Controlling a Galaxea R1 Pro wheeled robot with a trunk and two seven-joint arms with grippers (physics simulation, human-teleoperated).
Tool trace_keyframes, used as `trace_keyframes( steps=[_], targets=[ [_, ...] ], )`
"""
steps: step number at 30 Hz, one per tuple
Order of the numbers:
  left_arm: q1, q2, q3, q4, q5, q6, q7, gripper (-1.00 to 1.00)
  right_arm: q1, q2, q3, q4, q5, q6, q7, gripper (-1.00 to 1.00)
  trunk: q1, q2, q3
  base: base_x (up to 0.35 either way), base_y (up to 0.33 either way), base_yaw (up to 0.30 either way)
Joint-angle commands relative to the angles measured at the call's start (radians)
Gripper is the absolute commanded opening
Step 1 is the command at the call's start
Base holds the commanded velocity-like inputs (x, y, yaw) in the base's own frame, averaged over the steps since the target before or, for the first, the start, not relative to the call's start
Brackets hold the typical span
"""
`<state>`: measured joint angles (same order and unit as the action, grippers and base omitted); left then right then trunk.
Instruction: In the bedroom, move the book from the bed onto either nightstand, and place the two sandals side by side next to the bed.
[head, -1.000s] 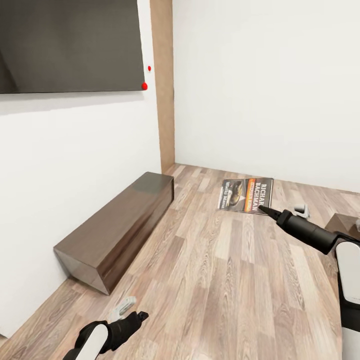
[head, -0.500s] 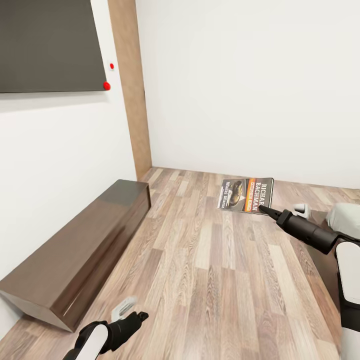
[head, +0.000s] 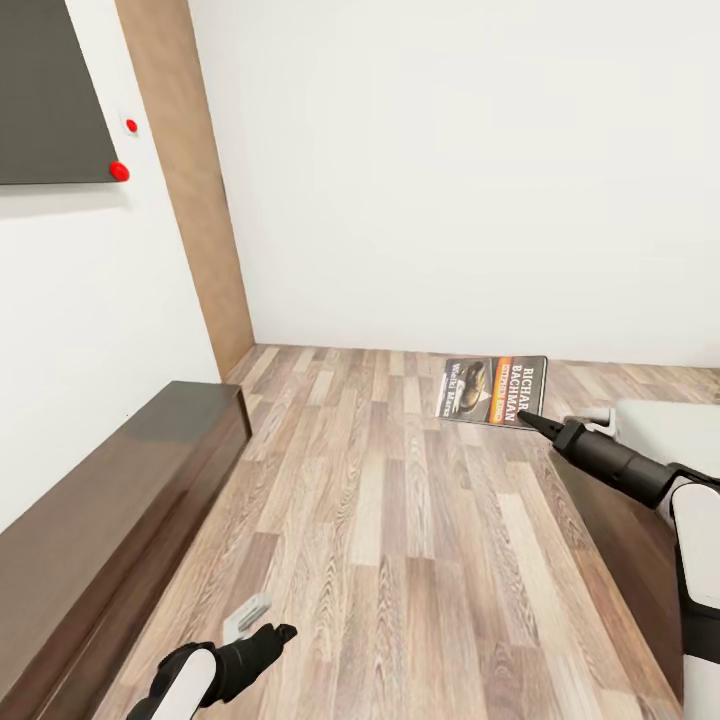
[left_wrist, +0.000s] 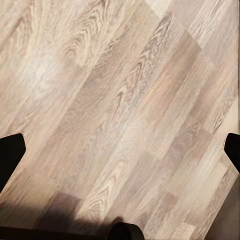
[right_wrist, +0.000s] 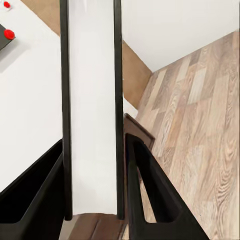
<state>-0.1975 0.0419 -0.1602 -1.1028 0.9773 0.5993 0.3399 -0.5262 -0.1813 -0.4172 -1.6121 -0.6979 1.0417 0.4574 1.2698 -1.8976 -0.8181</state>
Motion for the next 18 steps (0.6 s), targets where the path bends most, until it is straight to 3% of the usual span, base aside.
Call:
trace_keyframes(
  steps=[1, 18],
  targets=[
    [0.0, 0.001, -0.002, -0.002, 0.011, 0.0, 0.01, 1.0, -0.001, 0.0, -0.002, 0.0, 0.0, 0.006, 0.01, -1.0, 0.0, 0.0, -0.001, 0.326, -0.096, -0.266],
    [0.0, 0.001, -0.002, -0.002, 0.011, 0.0, 0.01, 1.0, 0.001, 0.0, -0.001, 0.0, 0.0, 0.006, 0.01, -1.0, 0.0, 0.0, -0.001, 0.326, -0.055, -0.266]
  ],
)
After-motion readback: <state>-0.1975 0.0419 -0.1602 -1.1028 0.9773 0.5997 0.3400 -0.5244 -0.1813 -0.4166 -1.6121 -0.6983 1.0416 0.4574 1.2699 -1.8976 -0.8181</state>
